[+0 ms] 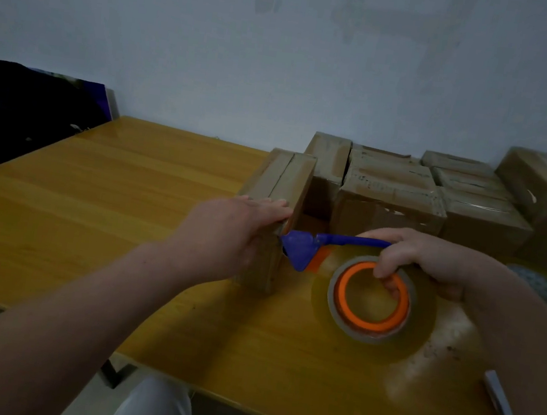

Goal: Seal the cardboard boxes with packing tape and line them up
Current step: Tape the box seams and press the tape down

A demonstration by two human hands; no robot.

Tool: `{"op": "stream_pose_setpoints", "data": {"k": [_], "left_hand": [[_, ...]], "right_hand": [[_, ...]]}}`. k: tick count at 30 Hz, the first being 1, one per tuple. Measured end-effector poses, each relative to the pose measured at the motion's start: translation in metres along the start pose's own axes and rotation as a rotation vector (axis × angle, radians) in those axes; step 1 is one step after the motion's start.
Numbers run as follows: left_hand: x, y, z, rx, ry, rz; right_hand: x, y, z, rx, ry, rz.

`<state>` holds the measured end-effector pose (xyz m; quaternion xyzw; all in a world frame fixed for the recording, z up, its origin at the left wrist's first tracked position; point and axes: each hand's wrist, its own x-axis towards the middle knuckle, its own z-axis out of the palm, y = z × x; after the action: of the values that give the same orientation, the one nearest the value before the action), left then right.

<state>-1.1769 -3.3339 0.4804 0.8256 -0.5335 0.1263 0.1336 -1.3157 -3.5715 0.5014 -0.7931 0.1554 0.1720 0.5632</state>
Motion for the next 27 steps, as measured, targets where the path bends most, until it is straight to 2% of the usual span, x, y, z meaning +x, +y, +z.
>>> {"op": "stream_pose_setpoints", "data": {"k": [4,6,10,14,17,22,27], "left_hand": [[0.003,0.001,0.0,0.037,-0.006,0.009],[0.006,0.005,-0.002,0.099,-0.021,0.038],[0.013,0.007,-0.003,0.223,-0.05,0.102],[0.017,0.007,-0.006,0.24,-0.058,0.0],[0.017,0.007,-0.008,0.221,-0.056,0.005],[0.017,0.007,-0.009,0.23,-0.039,0.045],[0.017,0.009,-0.011,0.231,-0.025,0.055]], "right_hand": [[-0.002,-0.007,-0.003,0.03,0.01,0.04],[-0.004,-0.014,-0.004,-0.066,0.014,0.045],[-0.009,-0.036,-0.003,-0.298,0.127,0.044],[-0.016,-0.066,0.007,-0.544,0.197,0.039],[-0.016,-0.082,0.012,-0.634,0.225,0.056],[-0.012,-0.078,0.005,-0.397,0.166,0.206],[-0.011,-0.065,-0.002,-0.257,0.124,0.233]]}}
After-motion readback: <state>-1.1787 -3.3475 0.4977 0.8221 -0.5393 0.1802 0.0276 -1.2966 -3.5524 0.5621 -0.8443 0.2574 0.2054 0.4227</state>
